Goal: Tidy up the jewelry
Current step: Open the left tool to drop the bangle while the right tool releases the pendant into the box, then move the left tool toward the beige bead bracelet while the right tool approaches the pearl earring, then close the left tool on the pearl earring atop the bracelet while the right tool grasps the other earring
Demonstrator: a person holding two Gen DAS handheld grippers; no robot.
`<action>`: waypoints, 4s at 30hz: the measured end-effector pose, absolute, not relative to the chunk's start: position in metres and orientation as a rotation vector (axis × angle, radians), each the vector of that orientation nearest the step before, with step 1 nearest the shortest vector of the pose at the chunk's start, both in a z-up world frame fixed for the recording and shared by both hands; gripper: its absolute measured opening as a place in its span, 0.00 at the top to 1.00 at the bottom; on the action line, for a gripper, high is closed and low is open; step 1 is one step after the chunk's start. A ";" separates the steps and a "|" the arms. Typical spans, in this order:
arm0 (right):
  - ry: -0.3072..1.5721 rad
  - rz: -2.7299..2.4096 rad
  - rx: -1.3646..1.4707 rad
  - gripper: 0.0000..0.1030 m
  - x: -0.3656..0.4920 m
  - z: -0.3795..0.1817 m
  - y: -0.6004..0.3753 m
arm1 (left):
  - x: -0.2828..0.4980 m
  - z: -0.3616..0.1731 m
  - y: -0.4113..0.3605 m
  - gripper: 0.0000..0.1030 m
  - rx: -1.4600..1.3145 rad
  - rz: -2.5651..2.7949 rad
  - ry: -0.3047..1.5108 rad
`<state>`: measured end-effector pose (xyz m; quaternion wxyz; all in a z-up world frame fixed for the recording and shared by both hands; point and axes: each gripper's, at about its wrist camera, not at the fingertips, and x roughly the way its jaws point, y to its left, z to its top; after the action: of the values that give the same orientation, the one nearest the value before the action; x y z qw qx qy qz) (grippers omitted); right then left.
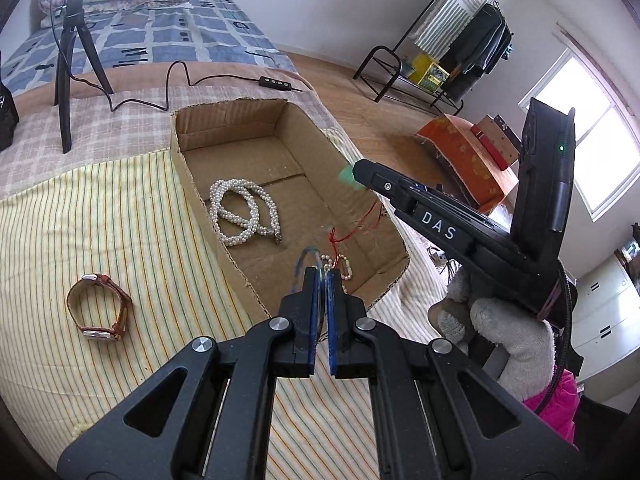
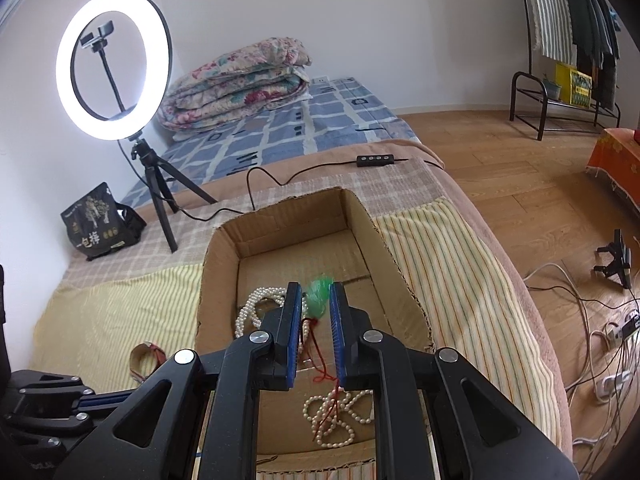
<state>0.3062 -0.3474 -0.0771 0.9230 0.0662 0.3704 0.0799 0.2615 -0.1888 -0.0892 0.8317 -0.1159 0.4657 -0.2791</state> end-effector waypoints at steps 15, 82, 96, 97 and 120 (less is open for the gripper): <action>0.744 0.106 0.132 0.49 0.299 -0.066 -0.349 | 0.257 -0.088 -0.180 0.90 -0.194 -0.552 0.989; 0.948 0.472 -0.252 0.48 0.181 -0.133 -0.204 | 0.153 -0.141 -0.010 0.70 0.082 -0.377 1.030; 1.012 0.519 -0.264 0.70 0.185 -0.160 -0.195 | 0.149 -0.168 -0.040 0.80 0.168 -0.453 1.068; 1.014 0.518 -0.263 0.71 0.186 -0.161 -0.195 | 0.150 -0.170 -0.042 0.82 0.177 -0.451 1.070; 1.028 0.520 -0.289 0.78 0.200 -0.174 -0.184 | 0.169 -0.192 -0.049 0.86 0.210 -0.437 1.105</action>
<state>0.1999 -0.1844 -0.1738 0.8288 -0.1363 0.4842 0.2450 0.1686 -0.0488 -0.1924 0.8234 0.0987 0.5196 -0.2057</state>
